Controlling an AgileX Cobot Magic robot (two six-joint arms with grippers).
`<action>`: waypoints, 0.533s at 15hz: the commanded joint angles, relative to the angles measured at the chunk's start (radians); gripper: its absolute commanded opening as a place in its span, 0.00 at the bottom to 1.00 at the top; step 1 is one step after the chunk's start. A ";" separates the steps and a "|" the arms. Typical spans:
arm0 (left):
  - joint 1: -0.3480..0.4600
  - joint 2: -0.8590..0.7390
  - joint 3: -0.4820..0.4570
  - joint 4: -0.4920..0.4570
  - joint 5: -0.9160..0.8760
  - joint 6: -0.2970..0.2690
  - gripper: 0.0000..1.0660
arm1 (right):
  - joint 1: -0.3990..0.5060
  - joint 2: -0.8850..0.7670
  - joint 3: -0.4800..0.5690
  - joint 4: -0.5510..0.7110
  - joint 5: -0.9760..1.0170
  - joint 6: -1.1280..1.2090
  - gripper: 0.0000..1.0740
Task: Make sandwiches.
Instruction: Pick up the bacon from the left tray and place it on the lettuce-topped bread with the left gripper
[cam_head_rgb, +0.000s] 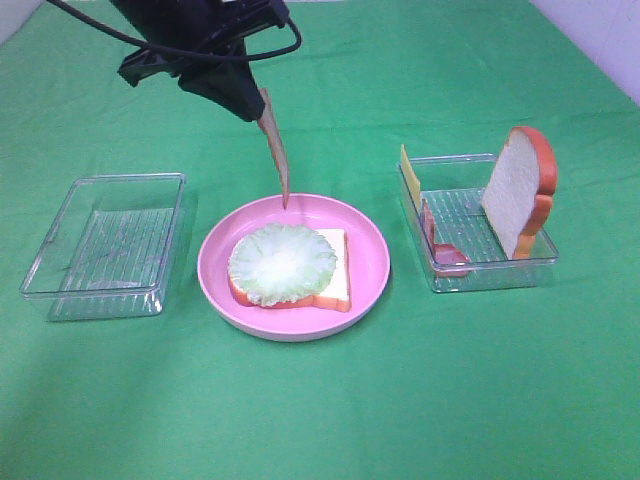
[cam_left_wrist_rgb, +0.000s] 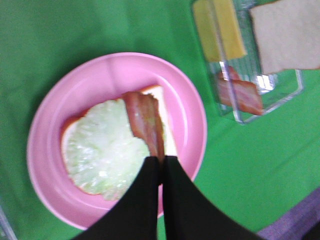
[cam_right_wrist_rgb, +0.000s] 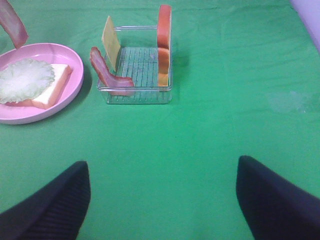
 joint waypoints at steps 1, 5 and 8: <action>-0.031 -0.003 -0.001 -0.088 0.008 0.057 0.00 | -0.005 -0.008 0.003 0.001 -0.009 -0.002 0.71; -0.107 0.061 -0.001 -0.083 0.013 0.068 0.00 | -0.005 -0.008 0.003 0.001 -0.009 -0.002 0.71; -0.122 0.114 0.000 0.018 0.031 0.061 0.00 | -0.005 -0.008 0.003 0.001 -0.009 -0.002 0.71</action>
